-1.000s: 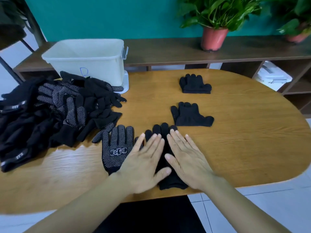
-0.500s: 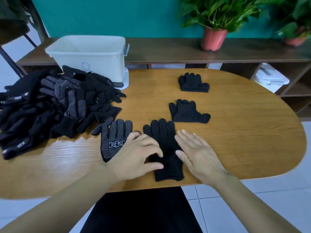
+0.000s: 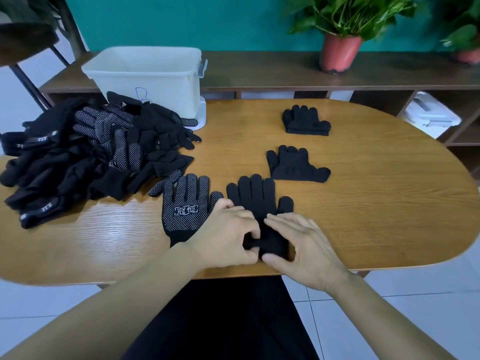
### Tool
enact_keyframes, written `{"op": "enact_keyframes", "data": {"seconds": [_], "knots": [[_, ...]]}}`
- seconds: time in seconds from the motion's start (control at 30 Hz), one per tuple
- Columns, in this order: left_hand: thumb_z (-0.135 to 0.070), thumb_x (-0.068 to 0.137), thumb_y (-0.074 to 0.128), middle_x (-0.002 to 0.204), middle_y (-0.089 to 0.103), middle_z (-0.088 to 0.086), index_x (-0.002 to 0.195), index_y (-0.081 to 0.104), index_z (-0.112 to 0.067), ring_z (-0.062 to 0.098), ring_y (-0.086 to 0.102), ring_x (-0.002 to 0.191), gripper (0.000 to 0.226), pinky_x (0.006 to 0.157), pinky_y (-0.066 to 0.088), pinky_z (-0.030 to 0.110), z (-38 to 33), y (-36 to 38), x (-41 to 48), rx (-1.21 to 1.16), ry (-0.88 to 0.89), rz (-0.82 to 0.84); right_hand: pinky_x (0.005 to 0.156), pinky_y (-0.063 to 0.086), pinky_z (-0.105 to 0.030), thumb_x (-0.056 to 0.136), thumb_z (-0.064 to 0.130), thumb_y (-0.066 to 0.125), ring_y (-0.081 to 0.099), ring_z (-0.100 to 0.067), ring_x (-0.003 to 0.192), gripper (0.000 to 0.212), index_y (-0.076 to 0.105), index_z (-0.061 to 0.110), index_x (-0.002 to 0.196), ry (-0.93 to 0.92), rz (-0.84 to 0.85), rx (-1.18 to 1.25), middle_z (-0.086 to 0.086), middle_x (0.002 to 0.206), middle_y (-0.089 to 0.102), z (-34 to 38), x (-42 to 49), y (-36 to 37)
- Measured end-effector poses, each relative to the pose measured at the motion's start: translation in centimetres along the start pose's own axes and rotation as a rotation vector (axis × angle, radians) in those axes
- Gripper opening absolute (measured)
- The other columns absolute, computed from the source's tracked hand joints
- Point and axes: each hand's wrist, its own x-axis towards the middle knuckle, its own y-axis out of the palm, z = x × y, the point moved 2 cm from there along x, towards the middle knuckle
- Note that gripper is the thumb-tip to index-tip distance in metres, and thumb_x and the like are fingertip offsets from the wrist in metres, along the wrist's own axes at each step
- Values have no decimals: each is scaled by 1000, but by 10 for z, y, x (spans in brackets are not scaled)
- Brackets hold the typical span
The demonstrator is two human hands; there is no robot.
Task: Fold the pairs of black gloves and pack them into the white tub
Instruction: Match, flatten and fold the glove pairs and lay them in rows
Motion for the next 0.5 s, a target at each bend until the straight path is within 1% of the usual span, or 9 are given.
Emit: {"op": "enact_keyframes", "data": {"seconds": [0.07, 0.17, 0.2, 0.27, 0.3, 0.33, 0.37, 0.43, 0.5], "knots": [[-48, 69, 55, 75, 58, -21, 71, 54, -40, 2, 54, 77, 9, 105, 25, 34, 2, -1, -3, -173, -106, -47, 106, 25, -21, 78, 50, 55, 41, -5, 129, 65, 56, 23, 137, 23, -22, 13, 13, 136, 56, 0, -2, 1], [-60, 69, 58, 82, 59, -25, 78, 52, -47, 0, 56, 93, 16, 112, 15, 27, 5, -2, -7, -255, -188, -90, 91, 39, -25, 78, 24, 69, 57, -16, 109, 42, 65, 21, 120, 92, -145, 69, 6, 114, 66, -1, 1, 2], [-67, 67, 58, 91, 60, -28, 88, 56, -48, -4, 54, 102, 28, 112, 10, 23, 5, -5, -11, -258, -213, -66, 86, 43, -27, 79, 15, 73, 59, -18, 104, 38, 67, 21, 116, 128, -177, 94, 4, 109, 67, -2, 2, 3], [-79, 57, 63, 111, 55, -34, 119, 55, -48, -14, 44, 117, 70, 111, 1, 15, 7, -8, -19, -273, -254, 22, 83, 49, -31, 80, 4, 72, 61, -18, 100, 33, 70, 21, 109, 203, -217, 162, 3, 104, 67, -2, 5, 4], [-80, 53, 67, 118, 52, -34, 131, 49, -48, -15, 40, 121, 87, 110, -2, 12, 9, -10, -21, -263, -260, 56, 81, 50, -32, 82, 5, 71, 61, -16, 98, 29, 71, 22, 106, 244, -232, 207, 4, 101, 67, -2, 6, 4], [-77, 53, 72, 124, 51, -34, 139, 43, -47, -14, 37, 123, 95, 109, -3, 10, 10, -11, -21, -242, -264, 68, 79, 50, -34, 84, 10, 69, 60, -13, 95, 23, 71, 24, 103, 284, -242, 258, 5, 98, 67, -1, 7, 3], [-70, 60, 76, 128, 52, -31, 142, 41, -46, -13, 36, 122, 93, 110, -1, 11, 12, -10, -20, -209, -261, 47, 77, 50, -35, 87, 16, 68, 59, -11, 93, 16, 70, 26, 99, 318, -248, 305, 7, 95, 67, -1, 9, 4], [-50, 80, 76, 127, 61, -20, 142, 47, -38, -6, 46, 115, 69, 116, 10, 21, 14, -10, -10, -152, -254, -56, 75, 49, -36, 90, 27, 64, 58, -11, 90, 4, 68, 27, 92, 376, -266, 348, 7, 88, 66, 0, 13, 3], [-41, 91, 68, 110, 71, -13, 140, 54, -29, 2, 60, 103, 52, 116, 24, 35, 19, -8, -1, -172, -311, -138, 72, 49, -36, 92, 32, 61, 58, -14, 84, 12, 66, 22, 88, 424, -298, 349, 4, 81, 66, 3, 20, 3]]}}
